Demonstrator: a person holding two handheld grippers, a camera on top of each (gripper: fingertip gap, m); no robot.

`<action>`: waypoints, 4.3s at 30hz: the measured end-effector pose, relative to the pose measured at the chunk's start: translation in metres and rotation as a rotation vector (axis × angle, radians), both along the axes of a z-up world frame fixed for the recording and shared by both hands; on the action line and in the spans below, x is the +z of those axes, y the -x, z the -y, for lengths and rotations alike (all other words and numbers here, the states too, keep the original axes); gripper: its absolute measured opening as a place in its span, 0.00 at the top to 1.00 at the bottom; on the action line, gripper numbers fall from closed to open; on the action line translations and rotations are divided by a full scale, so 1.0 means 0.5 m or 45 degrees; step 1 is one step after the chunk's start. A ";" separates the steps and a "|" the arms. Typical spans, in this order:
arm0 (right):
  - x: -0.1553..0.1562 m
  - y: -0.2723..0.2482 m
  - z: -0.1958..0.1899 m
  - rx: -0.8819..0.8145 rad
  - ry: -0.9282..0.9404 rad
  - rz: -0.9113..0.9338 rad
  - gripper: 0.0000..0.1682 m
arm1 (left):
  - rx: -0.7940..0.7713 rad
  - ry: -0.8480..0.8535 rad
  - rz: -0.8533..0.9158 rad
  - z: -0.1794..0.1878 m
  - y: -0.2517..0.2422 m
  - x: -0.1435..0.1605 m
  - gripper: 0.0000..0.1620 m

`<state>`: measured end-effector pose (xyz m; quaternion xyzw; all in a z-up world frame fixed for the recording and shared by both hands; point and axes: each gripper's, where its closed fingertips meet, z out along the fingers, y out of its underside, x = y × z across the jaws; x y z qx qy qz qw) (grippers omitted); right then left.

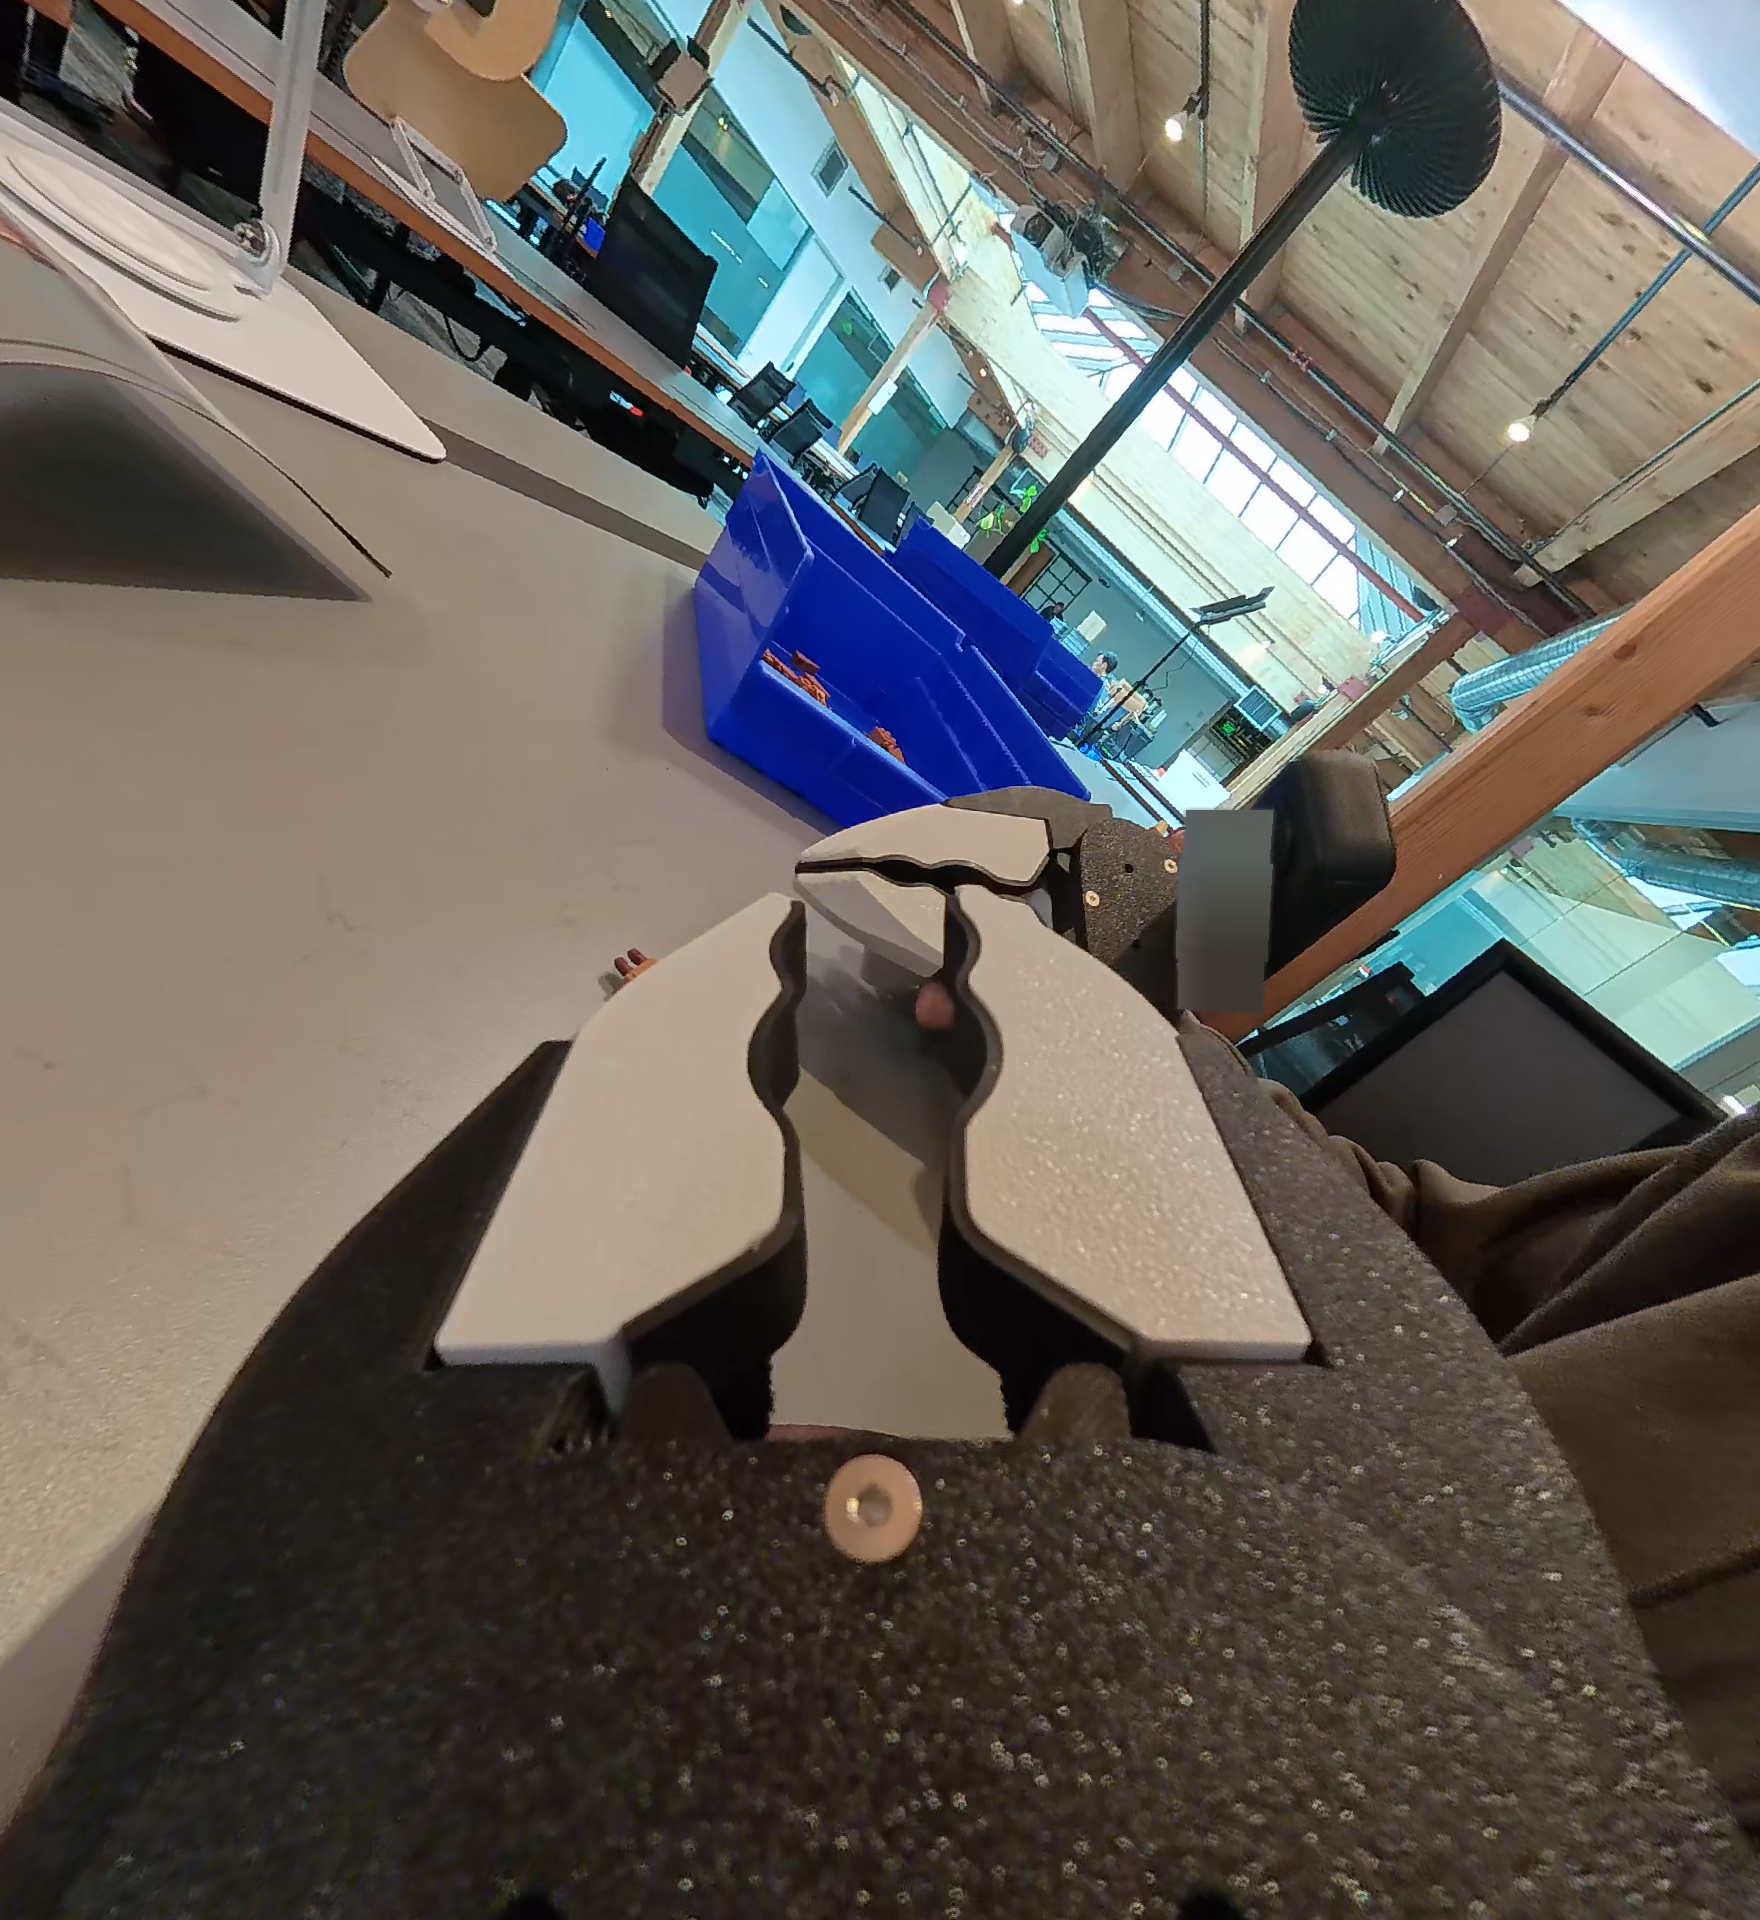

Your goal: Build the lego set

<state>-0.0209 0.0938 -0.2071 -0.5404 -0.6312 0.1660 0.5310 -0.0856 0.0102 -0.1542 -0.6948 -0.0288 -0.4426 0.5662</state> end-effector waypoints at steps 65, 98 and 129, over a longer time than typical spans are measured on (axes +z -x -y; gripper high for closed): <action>0.207 -0.033 -0.003 0.033 0.253 0.035 0.90 | 0.013 -0.024 -0.010 0.004 0.001 0.002 0.84; 0.086 0.083 -0.016 0.237 0.982 -0.498 0.90 | -0.321 -0.391 -1.049 -0.182 -0.046 -0.039 0.75; 0.079 0.078 0.009 0.322 1.139 -0.445 0.90 | -0.286 -0.602 -1.228 -0.160 -0.081 -0.031 0.87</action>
